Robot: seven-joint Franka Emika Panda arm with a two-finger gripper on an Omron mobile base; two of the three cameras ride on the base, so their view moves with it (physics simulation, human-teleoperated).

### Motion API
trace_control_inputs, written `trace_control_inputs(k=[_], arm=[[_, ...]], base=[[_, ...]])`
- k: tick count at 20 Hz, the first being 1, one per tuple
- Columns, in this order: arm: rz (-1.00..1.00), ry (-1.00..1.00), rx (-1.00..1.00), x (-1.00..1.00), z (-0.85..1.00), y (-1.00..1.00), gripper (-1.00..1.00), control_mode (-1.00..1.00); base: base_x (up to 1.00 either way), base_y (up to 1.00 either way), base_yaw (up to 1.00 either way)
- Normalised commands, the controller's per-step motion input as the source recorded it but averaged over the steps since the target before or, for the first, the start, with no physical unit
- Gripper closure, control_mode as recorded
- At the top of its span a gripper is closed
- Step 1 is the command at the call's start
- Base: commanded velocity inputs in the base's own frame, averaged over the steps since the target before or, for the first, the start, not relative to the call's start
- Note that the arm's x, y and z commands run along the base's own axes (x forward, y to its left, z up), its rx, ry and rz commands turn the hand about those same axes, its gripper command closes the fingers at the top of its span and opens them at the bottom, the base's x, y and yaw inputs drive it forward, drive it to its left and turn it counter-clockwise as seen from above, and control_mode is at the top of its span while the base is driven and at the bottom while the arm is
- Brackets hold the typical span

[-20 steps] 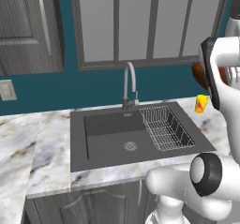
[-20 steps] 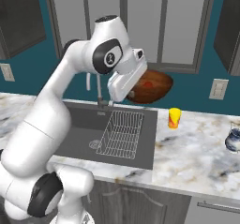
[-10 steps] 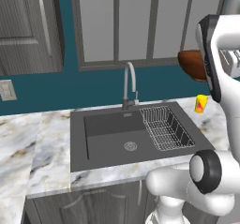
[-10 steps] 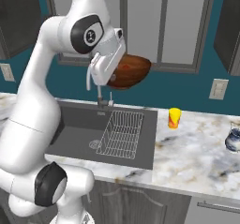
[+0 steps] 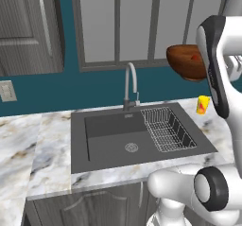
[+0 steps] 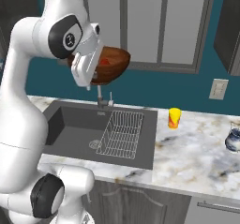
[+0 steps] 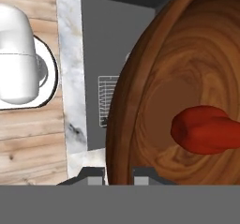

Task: Pick the bell pepper from the sink and place it in the bowl. Then pick the bowl and place it in the microwave. Then close the microwave door and press the start button.

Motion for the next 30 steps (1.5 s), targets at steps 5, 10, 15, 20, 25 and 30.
trace_control_inputs(k=[5,10,15,20,25,30], arm=[[0.00,-0.03,0.00,-0.32,0.26,0.14,1.00,-1.00],[0.00,0.00,0.00,-0.10,0.01,0.02,1.00,-1.00],[0.00,0.00,0.00,0.00,0.00,0.00,1.00,-1.00],[0.00,0.00,0.00,0.00,0.00,0.00,1.00,-1.00],[0.00,0.00,0.00,0.00,0.00,0.00,1.00,-1.00],[0.00,0.00,0.00,0.00,0.00,0.00,1.00,-1.00]], base=[[0.00,0.00,0.00],[0.00,0.00,0.00],[0.00,0.00,0.00],[0.00,0.00,0.00],[0.00,0.00,0.00],[0.00,0.00,0.00]])
